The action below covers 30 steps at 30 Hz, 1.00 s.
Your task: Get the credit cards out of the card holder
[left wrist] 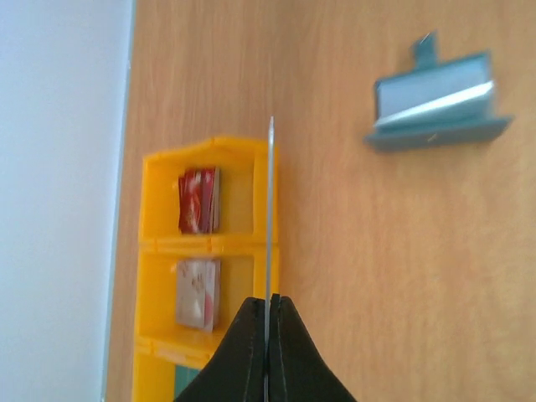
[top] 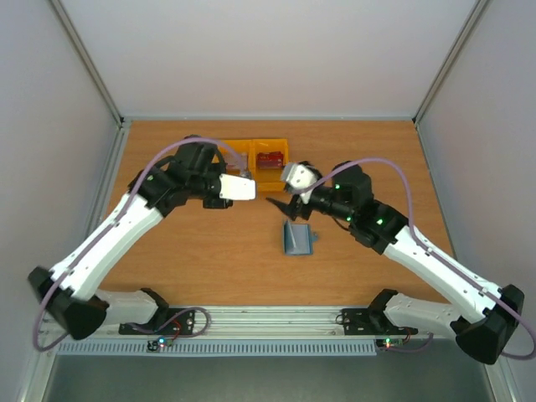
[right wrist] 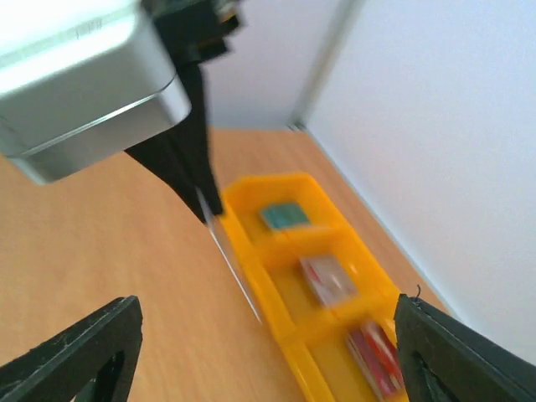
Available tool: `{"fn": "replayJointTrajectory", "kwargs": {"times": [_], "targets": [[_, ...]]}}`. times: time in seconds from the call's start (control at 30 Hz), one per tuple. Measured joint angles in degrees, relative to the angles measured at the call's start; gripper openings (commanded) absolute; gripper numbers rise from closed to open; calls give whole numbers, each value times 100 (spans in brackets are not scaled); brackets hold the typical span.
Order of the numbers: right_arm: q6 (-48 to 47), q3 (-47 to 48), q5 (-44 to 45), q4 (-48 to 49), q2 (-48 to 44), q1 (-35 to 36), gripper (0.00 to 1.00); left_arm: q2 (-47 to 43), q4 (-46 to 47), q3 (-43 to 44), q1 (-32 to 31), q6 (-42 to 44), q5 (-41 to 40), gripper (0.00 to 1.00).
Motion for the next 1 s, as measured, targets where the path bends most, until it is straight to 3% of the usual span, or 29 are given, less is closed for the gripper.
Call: {"fn": "replayJointTrajectory", "kwargs": {"times": [0.23, 0.57, 1.0], "targets": [[1058, -708, -2, 166, -605, -1425, 94, 1705, 1137, -79, 914, 758, -238, 0], [1353, -774, -96, 332, -970, -1456, 97, 3545, 2922, 92, 1690, 2006, -181, 0], [1346, -776, -302, 444, -1305, -1462, 99, 4197, 4013, 133, 1891, 2430, -621, 0]]}}
